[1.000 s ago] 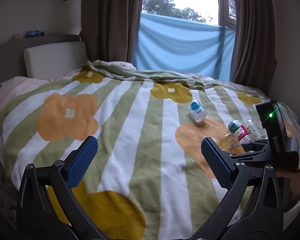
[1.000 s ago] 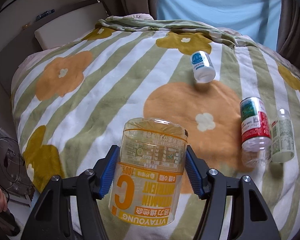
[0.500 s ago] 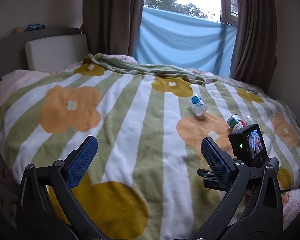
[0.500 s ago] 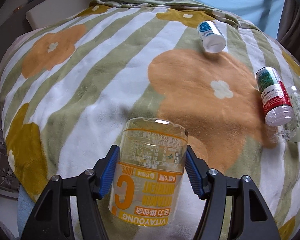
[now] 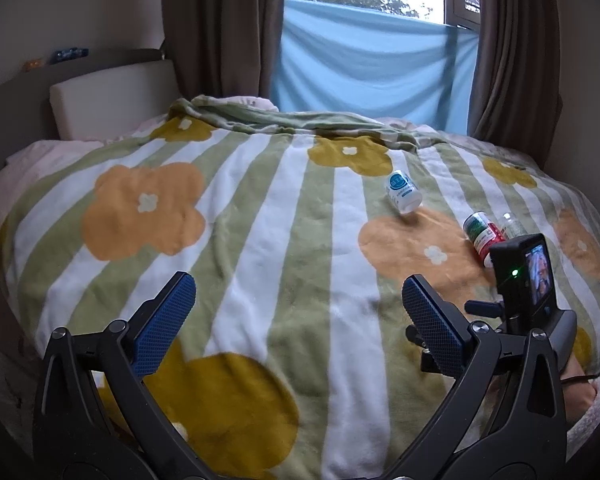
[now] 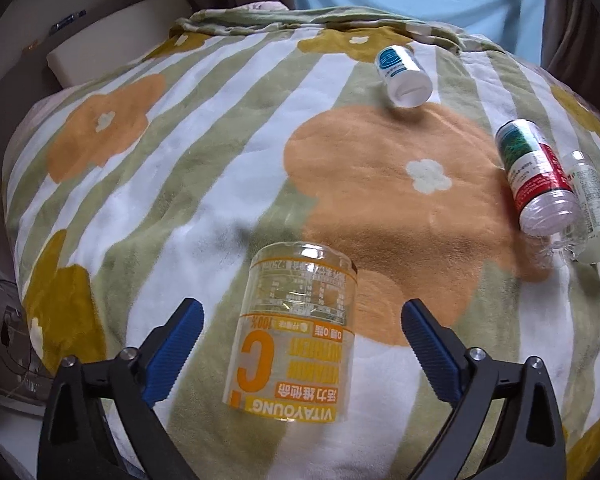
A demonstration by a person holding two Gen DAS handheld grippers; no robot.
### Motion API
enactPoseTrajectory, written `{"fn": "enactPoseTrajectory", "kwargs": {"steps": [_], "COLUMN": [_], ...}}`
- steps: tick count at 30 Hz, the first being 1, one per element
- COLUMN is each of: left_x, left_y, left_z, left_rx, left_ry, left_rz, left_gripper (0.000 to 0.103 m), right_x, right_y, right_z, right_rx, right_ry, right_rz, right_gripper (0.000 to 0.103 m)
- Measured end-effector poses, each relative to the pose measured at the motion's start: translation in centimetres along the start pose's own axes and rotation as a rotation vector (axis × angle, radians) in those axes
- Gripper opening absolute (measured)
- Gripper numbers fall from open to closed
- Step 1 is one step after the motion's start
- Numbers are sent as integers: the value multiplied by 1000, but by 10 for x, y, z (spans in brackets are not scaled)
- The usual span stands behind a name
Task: Flip cup upside down
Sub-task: 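Lift the jar with the right gripper, set it on the bed, open, then move the left gripper to the orange-labelled jar and close on it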
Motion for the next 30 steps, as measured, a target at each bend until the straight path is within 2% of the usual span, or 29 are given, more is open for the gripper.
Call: {"fn": "enactPoseTrajectory", "kwargs": {"steps": [8, 14, 20, 25, 30], "left_x": [-1, 10, 59, 108, 142], "left_y": [22, 56, 115, 150, 166], "left_z": [-17, -35, -29, 5, 41], "left_rx": [-5, 54, 125, 154, 110], "left_ry": [0, -58, -302, -578, -793], "left_rz": [67, 92, 233, 267, 272], "left_gripper": [103, 103, 103, 103, 103], "right_x": [-77, -147, -189, -199, -195], "right_y": [20, 49, 74, 92, 109], "right_z": [-23, -31, -26, -21, -19], "right_rx": [-2, 10, -36, -27, 8], "right_ry": [180, 319, 447, 486, 484], "right_rz": [-39, -66, -29, -62, -107], "right_gripper": [102, 103, 103, 103, 103]}}
Point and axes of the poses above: each gripper's, at about its wrist camera, not at the fingertips, and x roughly the way its jaws point, y to its right, z to its underside, the point moved 10 cm from there along x, roughly the way its jaws point, and after that the axes turned 11 degrees about x, right-handed, at the moved point
